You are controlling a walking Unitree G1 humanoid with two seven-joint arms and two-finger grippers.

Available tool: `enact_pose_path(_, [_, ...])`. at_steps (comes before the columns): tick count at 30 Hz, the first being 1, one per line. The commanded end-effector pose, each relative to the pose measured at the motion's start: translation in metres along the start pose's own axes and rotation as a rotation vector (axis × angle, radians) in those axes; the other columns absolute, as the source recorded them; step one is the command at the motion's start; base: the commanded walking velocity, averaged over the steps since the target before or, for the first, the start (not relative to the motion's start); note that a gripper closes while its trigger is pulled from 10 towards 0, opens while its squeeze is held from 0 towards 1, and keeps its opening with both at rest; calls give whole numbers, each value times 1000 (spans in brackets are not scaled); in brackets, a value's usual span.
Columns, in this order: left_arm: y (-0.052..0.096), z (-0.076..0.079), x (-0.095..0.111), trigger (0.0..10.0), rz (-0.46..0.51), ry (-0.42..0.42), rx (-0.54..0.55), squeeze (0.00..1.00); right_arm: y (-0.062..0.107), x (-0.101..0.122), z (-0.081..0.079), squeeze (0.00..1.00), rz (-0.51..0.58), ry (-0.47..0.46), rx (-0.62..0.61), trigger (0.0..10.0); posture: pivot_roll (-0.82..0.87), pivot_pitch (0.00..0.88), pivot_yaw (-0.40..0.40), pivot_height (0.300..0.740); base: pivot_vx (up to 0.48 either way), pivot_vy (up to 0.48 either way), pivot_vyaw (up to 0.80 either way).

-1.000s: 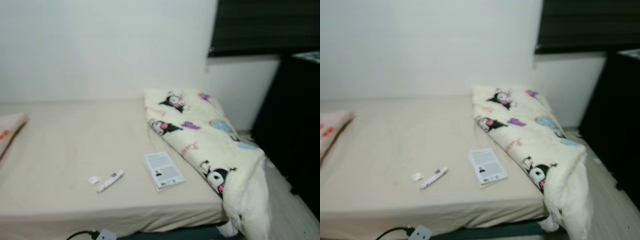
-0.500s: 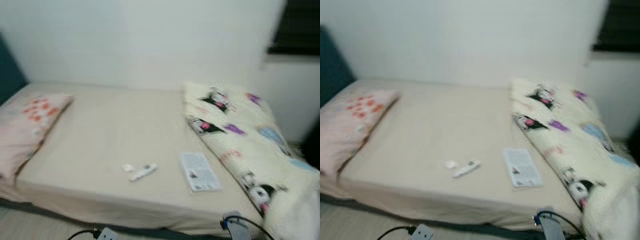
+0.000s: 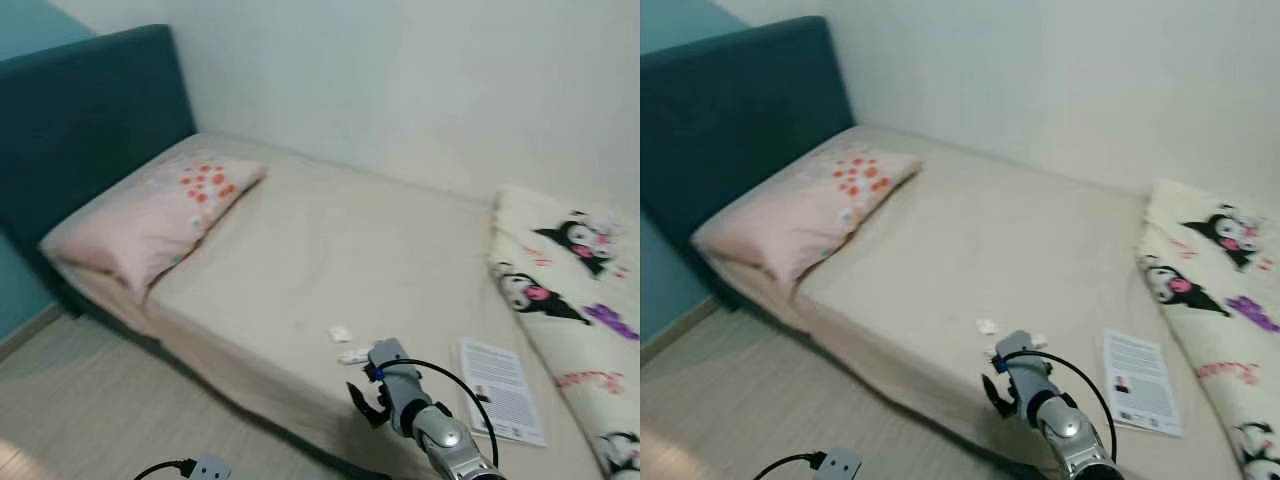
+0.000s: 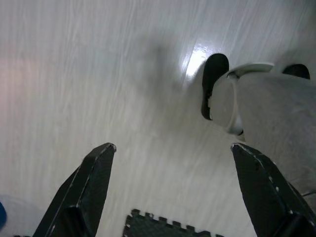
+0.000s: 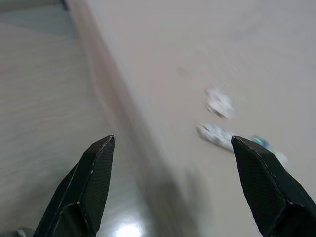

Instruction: Clean up the room

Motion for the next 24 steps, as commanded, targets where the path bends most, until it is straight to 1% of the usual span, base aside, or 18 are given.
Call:
enact_pose_path(1, [1, 2, -7, 10000, -30, 6, -5, 0, 0, 3, -3, 0, 33, -13, 26, 10000, 20, 24, -20, 735, 0, 0, 794])
enact_pose_path(6, [1, 1, -8, 10000, -39, 12, -1, 0, -2, 7, -7, 0, 50, -28, 60, 10000, 21, 22, -23, 735, 0, 0, 794])
enact_pose_path(7, [1, 2, -8, 10000, -40, 18, 0, 0, -2, 7, -10, 0, 47, -26, 82, 10000, 24, 22, -24, 735, 0, 0, 794])
enact_pose_path(8, [1, 2, -8, 10000, -40, 18, 0, 0, -2, 7, -10, 0, 47, -26, 82, 10000, 24, 22, -24, 735, 0, 0, 794])
enact_pose_path(10, [1, 2, -8, 10000, -38, 28, -2, 0, -3, 5, -18, 0, 36, -10, 125, 10000, 26, 20, -27, 735, 120, 0, 794])
enact_pose_path(12, [1, 2, -7, 10000, -37, 29, -2, 0, -4, 5, -20, 0, 32, -7, 130, 10000, 26, 20, -27, 735, 240, 0, 794])
enact_pose_path(17, [1, 2, -8, 10000, -38, 35, -3, 0, -3, 2, -21, 0, 15, 0, 118, 10000, 26, 20, -27, 735, 449, 0, 790])
enact_pose_path(19, [1, 2, -8, 10000, -40, 38, -5, 0, -3, 1, -18, 0, 8, 30, 76, 10000, 26, 20, -27, 735, 480, 0, 594])
enact_pose_path(20, [1, 2, -8, 10000, -40, 38, -6, 0, -4, 0, -15, 0, -6, 27, 45, 10000, 26, 20, -27, 735, 480, 0, 0])
enact_pose_path(22, [1, 2, -8, 10000, -40, 38, -7, 0, -4, -1, -13, 0, -16, 23, 25, 10000, 26, 20, -27, 735, 480, 0, 0])
enact_pose_path(24, [1, 3, -8, 10000, -41, 37, -9, 0, -3, 2, -13, 0, 13, -13, 46, 10000, 18, 20, -31, 735, 480, 0, 0])
Point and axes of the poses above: a point about 5 cm out from each wrist's last joint towards the gripper, its own y axis pointing back from the gripper into the wrist, its own x axis along the axis of the wrist's last joint, z = x × y, the point moved 1 cm from there along -y, pointing out of the wrist towards the gripper, and after that the axes turned 5 degrees about -y, right-handed, at the moved point
